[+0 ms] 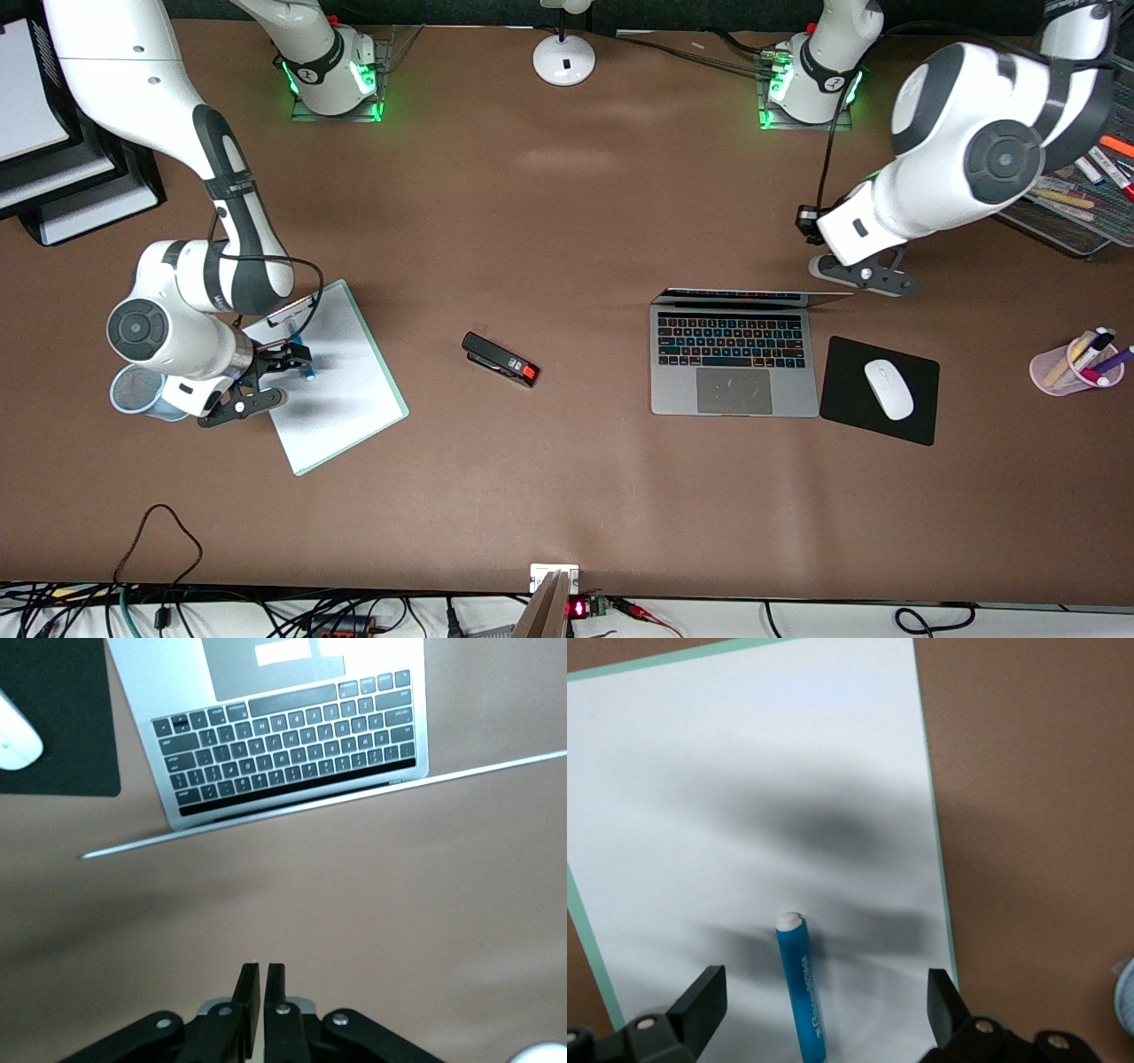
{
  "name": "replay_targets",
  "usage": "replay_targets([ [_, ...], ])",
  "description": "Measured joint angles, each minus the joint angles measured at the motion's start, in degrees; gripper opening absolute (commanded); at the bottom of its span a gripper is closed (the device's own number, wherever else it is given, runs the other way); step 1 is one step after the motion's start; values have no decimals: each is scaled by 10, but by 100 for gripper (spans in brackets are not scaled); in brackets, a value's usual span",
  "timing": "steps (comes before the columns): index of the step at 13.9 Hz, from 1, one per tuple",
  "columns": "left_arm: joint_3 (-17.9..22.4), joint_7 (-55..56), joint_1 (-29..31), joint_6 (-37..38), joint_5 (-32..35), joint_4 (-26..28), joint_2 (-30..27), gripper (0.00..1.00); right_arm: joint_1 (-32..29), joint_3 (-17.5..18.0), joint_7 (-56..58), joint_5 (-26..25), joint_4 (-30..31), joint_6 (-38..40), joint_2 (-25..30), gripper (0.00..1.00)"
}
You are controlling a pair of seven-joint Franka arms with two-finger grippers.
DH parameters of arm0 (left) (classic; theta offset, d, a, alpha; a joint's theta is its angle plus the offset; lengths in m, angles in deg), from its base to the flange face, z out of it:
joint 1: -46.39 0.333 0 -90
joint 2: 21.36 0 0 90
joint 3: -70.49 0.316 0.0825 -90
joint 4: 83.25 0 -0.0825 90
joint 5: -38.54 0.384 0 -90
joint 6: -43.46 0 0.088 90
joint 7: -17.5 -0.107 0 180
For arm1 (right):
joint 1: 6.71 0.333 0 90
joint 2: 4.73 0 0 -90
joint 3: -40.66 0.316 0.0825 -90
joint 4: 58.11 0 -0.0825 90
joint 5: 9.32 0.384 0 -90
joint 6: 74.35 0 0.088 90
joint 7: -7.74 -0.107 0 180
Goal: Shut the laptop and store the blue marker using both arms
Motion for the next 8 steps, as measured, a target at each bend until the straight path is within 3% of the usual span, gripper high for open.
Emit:
replay_targets([
  [1,-2,2,0,-24,0,15,0,9,2,0,2,1,0,-1,-4,100],
  [5,-12,4,0,-110,0,57,12,9,9,0,3,2,4,-3,-14,74],
  [8,-14,5,0,-154,0,61,42,9,10,0,13,2,4,-5,-18,64],
])
